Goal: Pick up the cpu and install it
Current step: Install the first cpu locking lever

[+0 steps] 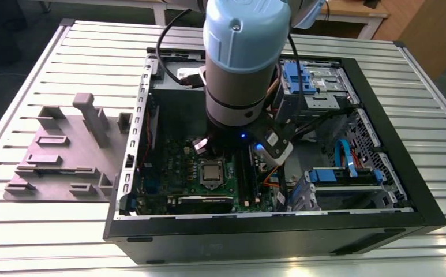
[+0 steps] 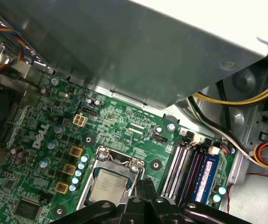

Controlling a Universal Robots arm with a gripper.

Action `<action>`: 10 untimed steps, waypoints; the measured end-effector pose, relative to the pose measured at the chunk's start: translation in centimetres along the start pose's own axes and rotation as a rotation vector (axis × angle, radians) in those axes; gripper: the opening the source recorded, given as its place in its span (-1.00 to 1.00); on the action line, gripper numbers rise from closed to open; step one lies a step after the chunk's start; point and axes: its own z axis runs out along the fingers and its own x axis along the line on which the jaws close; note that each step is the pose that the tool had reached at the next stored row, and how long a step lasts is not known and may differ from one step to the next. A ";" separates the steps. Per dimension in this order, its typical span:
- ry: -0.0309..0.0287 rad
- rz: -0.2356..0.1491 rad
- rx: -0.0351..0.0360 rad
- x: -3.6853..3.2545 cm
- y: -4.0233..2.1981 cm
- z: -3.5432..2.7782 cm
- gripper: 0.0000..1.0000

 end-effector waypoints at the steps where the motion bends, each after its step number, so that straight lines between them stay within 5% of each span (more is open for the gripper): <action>1: 0.0002 0.000 0.0002 0.02 -0.02 0.06 -0.80; 10: 0.0002 0.000 0.0002 0.06 -0.17 0.01 -0.80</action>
